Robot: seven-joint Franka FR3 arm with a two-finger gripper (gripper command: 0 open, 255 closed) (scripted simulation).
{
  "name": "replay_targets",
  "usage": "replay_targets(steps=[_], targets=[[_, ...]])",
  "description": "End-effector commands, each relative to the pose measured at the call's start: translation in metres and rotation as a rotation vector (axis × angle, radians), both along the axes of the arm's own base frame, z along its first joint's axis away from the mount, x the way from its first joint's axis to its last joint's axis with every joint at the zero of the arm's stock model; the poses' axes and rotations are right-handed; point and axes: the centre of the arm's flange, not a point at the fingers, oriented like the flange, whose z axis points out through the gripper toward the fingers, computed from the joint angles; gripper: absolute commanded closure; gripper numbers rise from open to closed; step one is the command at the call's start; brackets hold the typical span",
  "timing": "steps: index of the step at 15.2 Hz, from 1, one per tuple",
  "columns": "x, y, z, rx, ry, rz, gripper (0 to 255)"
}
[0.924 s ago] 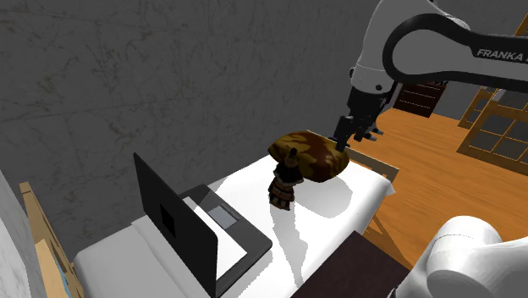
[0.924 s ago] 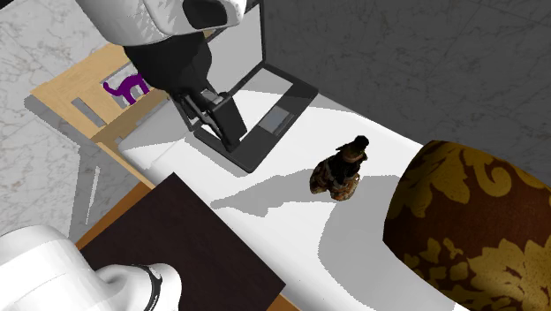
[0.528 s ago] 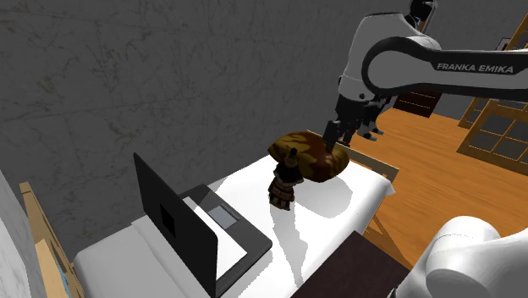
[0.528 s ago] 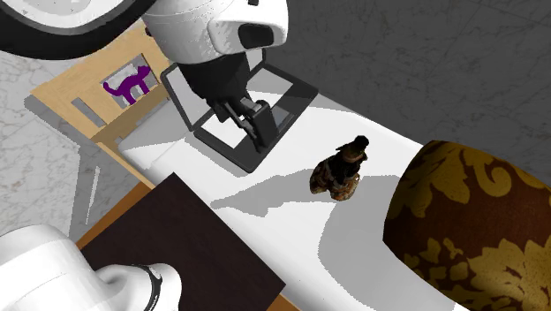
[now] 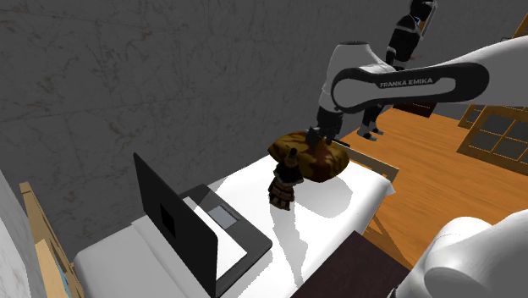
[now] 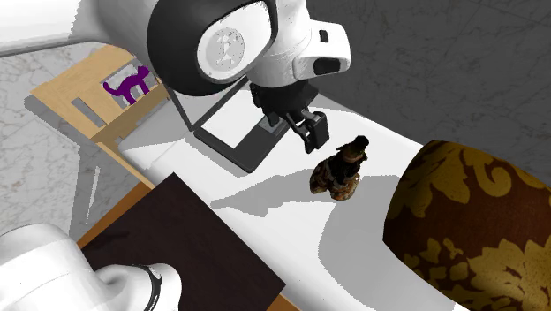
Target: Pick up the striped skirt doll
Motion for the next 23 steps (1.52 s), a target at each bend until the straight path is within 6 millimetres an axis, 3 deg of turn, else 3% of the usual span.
replay_targets(steps=[1,15,23], targets=[[0.021,-0.01,-0.014,-0.005,-0.013,-0.003,0],[0.154,-0.083,-0.102,-0.033,-0.089,-0.027,0],[0.156,-0.085,-0.143,-0.033,-0.091,-0.028,0]])
